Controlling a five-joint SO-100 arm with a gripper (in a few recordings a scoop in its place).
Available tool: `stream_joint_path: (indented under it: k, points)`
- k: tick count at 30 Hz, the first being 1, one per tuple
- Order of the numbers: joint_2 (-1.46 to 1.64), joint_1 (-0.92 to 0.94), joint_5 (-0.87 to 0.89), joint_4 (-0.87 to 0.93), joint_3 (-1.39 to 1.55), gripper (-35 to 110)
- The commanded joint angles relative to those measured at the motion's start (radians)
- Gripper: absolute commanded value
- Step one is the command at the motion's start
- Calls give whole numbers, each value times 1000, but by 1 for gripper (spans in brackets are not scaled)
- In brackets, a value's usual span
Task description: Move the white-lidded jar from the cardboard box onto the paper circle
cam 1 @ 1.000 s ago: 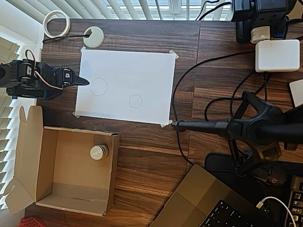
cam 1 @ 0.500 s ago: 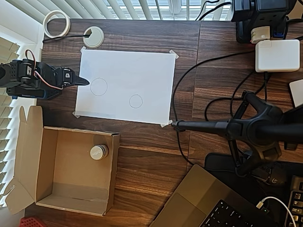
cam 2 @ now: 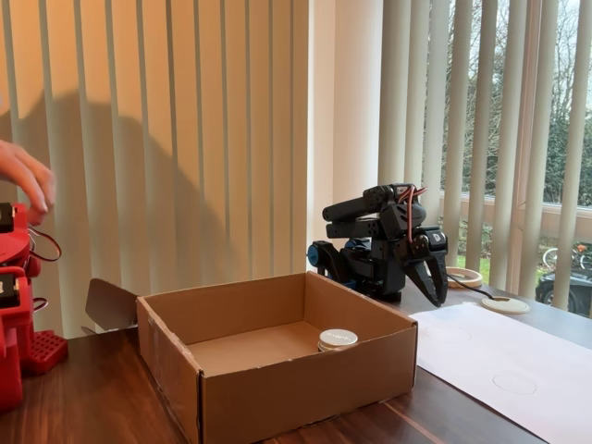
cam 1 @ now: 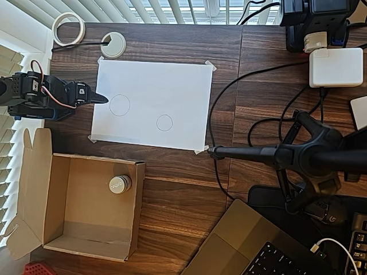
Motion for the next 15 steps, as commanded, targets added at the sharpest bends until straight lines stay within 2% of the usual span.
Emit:
stream_joint_path:
  k: [1, 15]
  points:
    - [66, -9, -11, -3, -18, 0]
    - [66, -8, -9, -9, -17, 0]
